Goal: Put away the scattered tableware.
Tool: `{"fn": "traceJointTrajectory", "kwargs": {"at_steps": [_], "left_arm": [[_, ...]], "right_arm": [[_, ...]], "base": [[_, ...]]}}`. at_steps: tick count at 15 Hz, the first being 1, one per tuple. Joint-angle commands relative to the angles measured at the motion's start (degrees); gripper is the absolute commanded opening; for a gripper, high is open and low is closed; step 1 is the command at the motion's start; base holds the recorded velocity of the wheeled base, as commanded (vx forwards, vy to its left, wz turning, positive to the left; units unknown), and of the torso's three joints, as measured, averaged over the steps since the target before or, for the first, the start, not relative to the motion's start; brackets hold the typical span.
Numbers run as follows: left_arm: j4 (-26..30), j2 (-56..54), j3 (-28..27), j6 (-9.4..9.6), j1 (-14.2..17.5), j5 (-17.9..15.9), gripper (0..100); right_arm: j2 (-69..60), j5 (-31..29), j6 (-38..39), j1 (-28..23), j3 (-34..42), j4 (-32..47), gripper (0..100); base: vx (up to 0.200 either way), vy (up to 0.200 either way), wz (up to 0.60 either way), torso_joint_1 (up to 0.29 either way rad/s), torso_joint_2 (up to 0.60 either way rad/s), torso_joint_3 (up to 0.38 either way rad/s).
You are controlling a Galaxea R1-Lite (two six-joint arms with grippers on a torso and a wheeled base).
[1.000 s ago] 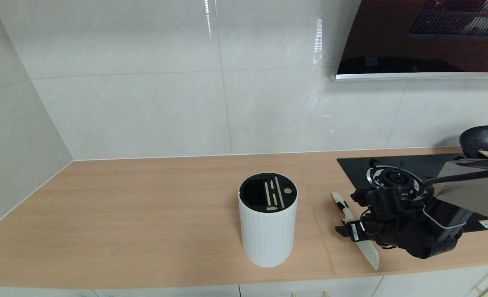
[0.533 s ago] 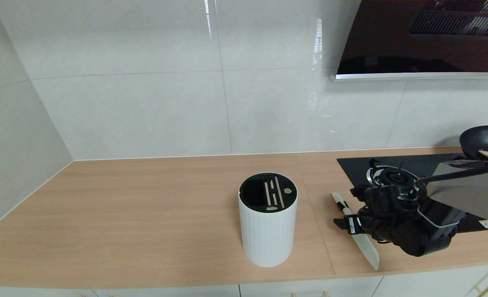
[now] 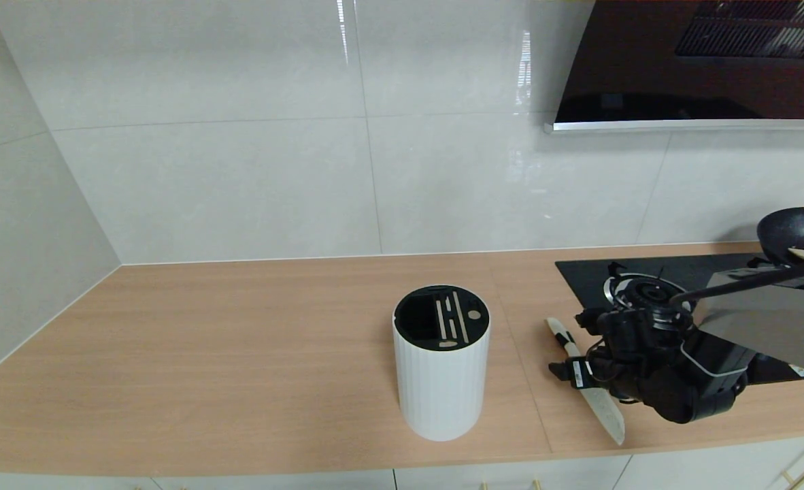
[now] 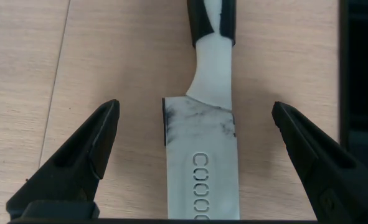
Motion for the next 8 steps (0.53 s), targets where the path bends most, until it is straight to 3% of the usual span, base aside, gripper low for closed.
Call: {"fn": "traceJointTrajectory", "kwargs": {"at_steps": [1, 2, 8], "left_arm": [[-0.1, 0.1, 0.0, -0.04, 0.0, 0.0, 100], [0.0, 0.1, 0.0, -0.04, 0.0, 0.0, 100], [0.0, 0.1, 0.0, -0.04, 0.0, 0.0, 100]], "right_arm": [[0.1, 0.0, 0.0, -0.3, 0.0, 0.0, 100], [0.3, 0.0, 0.0, -0.5, -0.1, 0.0, 0], [1.2, 0.0, -0.4, -0.6, 0.0, 0.0, 0]], "base": [[0.0, 0.0, 0.0, 0.0, 0.0, 0.0], [0.0, 0.0, 0.0, 0.0, 0.0, 0.0], [0.0, 0.0, 0.0, 0.0, 0.0, 0.0]]}}
